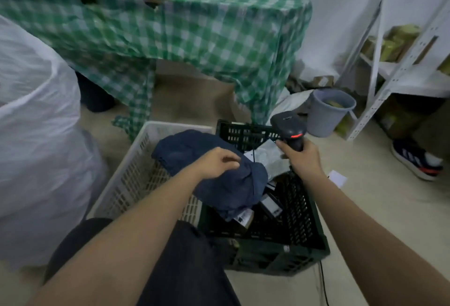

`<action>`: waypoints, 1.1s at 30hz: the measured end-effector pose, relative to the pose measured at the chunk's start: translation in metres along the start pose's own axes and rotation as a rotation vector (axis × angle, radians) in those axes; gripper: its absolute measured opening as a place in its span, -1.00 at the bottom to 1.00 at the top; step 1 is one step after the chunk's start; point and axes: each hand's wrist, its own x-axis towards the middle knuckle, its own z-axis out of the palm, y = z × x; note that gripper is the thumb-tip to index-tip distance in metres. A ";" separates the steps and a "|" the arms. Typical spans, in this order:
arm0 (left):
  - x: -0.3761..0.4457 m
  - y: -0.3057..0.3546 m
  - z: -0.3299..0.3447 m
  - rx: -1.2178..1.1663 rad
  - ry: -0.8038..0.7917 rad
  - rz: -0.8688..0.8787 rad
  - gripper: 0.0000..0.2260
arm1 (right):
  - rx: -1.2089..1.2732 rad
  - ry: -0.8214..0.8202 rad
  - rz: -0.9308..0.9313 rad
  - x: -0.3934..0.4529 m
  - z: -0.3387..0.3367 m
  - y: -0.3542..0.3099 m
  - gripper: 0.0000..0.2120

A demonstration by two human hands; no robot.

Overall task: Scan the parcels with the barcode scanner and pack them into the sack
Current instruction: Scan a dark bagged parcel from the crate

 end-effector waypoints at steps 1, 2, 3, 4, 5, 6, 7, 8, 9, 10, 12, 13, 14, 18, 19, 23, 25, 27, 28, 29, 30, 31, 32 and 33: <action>0.000 -0.014 -0.002 -0.023 0.025 -0.023 -0.74 | -0.024 -0.031 0.011 -0.002 0.007 0.013 -0.77; 0.000 -0.029 -0.005 -0.030 0.037 -0.065 -0.74 | -0.069 -0.064 0.020 -0.003 0.017 0.025 -0.77; -0.001 -0.044 -0.009 -0.034 0.047 -0.104 -0.74 | -0.118 -0.108 0.030 -0.002 0.026 0.035 -0.77; -0.001 -0.059 -0.014 -0.038 0.063 -0.140 -0.74 | -0.162 -0.167 0.041 0.001 0.038 0.043 -0.78; 0.000 -0.076 -0.019 -0.061 0.085 -0.172 -0.74 | -0.196 -0.227 0.056 0.005 0.051 0.050 -0.79; 0.000 -0.091 -0.024 -0.091 0.114 -0.209 -0.73 | -0.222 -0.281 0.071 0.009 0.066 0.056 -0.79; 0.000 -0.106 -0.027 -0.114 0.135 -0.237 -0.72 | -0.248 -0.321 0.075 0.013 0.080 0.061 -0.77; 0.000 -0.121 -0.030 -0.095 0.161 -0.261 -0.70 | -0.279 -0.348 0.068 0.018 0.095 0.068 -0.75; -0.001 -0.135 -0.030 -0.070 0.188 -0.277 -0.69 | -0.319 -0.370 0.066 0.023 0.108 0.074 -0.71; 0.000 -0.149 -0.029 -0.037 0.215 -0.282 -0.68 | -0.367 -0.382 0.078 0.028 0.119 0.080 -0.68; 0.002 -0.171 -0.023 -0.021 0.245 -0.294 -0.61 | -0.460 -0.376 0.117 0.038 0.137 0.096 -0.64; 0.005 -0.184 -0.017 0.011 0.236 -0.274 -0.54 | -0.484 -0.358 0.131 0.041 0.142 0.104 -0.63; 0.009 -0.197 -0.011 0.068 0.197 -0.254 -0.44 | -0.487 -0.330 0.142 0.044 0.146 0.112 -0.62; 0.023 -0.245 0.024 0.340 -0.105 -0.344 -0.03 | -0.418 -0.214 0.135 0.049 0.156 0.132 -0.71; 0.026 -0.250 0.032 0.360 -0.110 -0.330 0.04 | -0.405 -0.198 0.123 0.049 0.157 0.135 -0.73; 0.040 -0.261 0.064 0.440 0.102 -0.165 0.01 | -0.349 -0.149 0.088 0.048 0.161 0.146 -0.73; 0.046 -0.265 0.069 0.413 0.245 -0.128 -0.29 | -0.329 -0.144 0.087 0.049 0.163 0.150 -0.76; 0.046 -0.263 0.065 0.364 0.311 -0.106 -0.54 | -0.332 -0.138 0.085 0.050 0.163 0.153 -0.77; 0.043 -0.264 0.060 0.335 0.322 -0.084 -0.61 | -0.335 -0.134 0.091 0.050 0.163 0.152 -0.76; 0.040 -0.265 0.054 0.304 0.332 -0.066 -0.65 | -0.338 -0.132 0.098 0.051 0.163 0.151 -0.76; 0.036 -0.265 0.046 0.280 0.349 -0.046 -0.66 | -0.337 -0.131 0.105 0.052 0.162 0.148 -0.75; 0.032 -0.261 0.037 0.264 0.368 -0.018 -0.67 | -0.337 -0.134 0.111 0.052 0.161 0.144 -0.75; 0.029 -0.256 0.027 0.255 0.391 0.021 -0.69 | -0.326 -0.136 0.114 0.052 0.160 0.139 -0.75; 0.028 -0.249 0.016 0.253 0.414 0.058 -0.73 | -0.294 -0.139 0.106 0.052 0.158 0.132 -0.75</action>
